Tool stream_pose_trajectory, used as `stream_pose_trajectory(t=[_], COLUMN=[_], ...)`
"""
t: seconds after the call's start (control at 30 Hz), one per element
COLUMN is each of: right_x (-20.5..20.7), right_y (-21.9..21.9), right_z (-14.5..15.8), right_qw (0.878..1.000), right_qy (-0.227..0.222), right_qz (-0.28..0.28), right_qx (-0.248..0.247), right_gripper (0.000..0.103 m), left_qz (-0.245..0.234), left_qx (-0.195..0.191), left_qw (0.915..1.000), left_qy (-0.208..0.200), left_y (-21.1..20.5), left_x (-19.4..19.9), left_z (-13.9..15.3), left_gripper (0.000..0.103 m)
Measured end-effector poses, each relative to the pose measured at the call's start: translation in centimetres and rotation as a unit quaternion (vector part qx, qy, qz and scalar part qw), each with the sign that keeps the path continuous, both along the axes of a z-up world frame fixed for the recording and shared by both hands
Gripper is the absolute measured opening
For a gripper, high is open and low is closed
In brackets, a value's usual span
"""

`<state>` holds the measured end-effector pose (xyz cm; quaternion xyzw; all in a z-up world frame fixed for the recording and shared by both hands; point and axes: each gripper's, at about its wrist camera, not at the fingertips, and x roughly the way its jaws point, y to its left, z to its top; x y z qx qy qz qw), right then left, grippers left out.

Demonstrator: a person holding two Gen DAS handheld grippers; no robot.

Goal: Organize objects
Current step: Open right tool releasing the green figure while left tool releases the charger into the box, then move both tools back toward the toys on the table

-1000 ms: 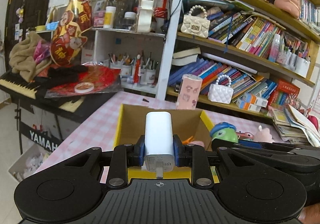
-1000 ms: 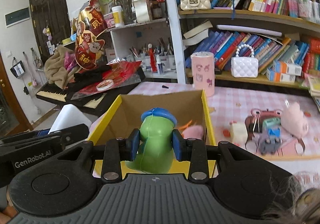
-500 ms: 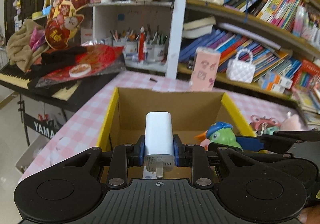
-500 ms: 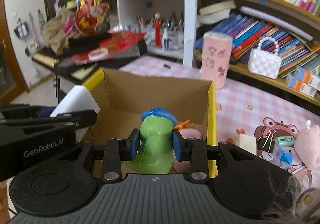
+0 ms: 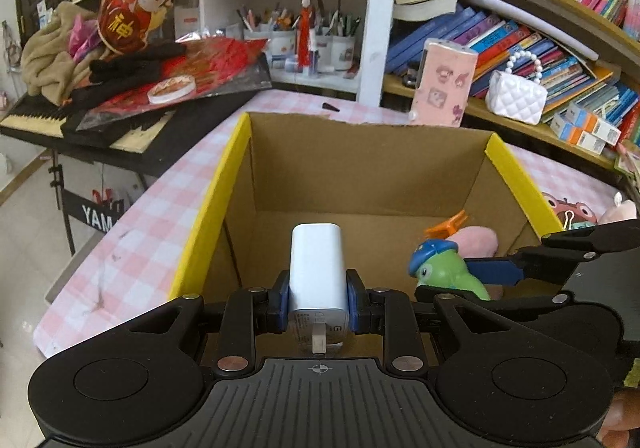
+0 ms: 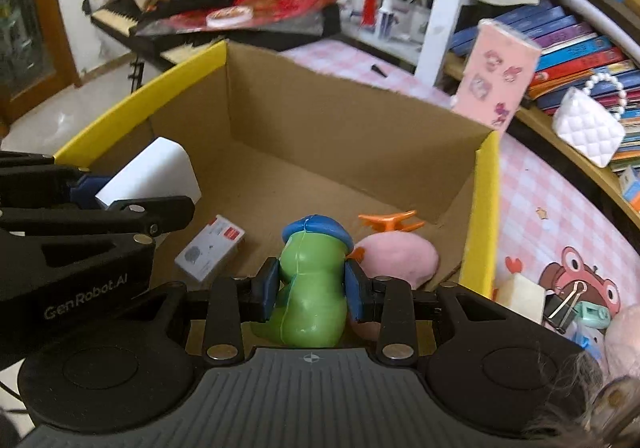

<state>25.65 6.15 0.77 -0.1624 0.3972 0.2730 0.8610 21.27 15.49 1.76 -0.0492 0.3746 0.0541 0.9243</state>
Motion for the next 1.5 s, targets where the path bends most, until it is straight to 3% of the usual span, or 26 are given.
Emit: stream_pose_trajectory(t=[0.33, 0.5, 0.63, 0.93, 1.07, 1.3, 1.5], right_x=[0.3, -0.4, -1.8, -7.2, -10.0, -14.9, -18.8], right_y=[0.3, -0.5, -1.5, -4.6, -5.5, -5.2, -5.3], right_z=[0.0, 0.9, 2.9, 6.8, 7.1, 5.1, 3.0], right_qw=[1.000, 0.999, 0.996, 0.981, 0.976, 0.978, 0.981], right_qy=[0.008, -0.006, -0.034, -0.097, -0.100, -0.096, -0.080], right_qz=[-0.007, -0.027, -0.046, -0.105, -0.127, -0.139, -0.147], right_qx=[-0.002, 0.026, 0.065, 0.130, 0.146, 0.120, 0.095], right_gripper=[0.035, 0.039, 0.040, 0.040, 0.040, 0.039, 0.039], left_qz=[0.002, 0.000, 0.000, 0.002, 0.012, 0.015, 0.004], left_qx=[-0.005, -0.026, -0.022, -0.004, 0.020, 0.009, 0.012], left_qw=[0.9999, 0.9992, 0.9972, 0.9907, 0.9920, 0.9963, 0.9976], left_qy=[0.011, -0.030, -0.071, -0.136, -0.124, -0.084, -0.068], left_y=[0.3, 0.9, 0.9, 1.0, 0.9, 1.2, 0.6], left_x=[0.3, -0.8, -2.5, -8.1, -10.4, -14.4, -17.6], left_z=[-0.5, 1.4, 3.6, 6.6, 5.6, 3.4, 1.9], left_gripper=[0.027, 0.038, 0.040, 0.060, 0.061, 0.061, 0.071])
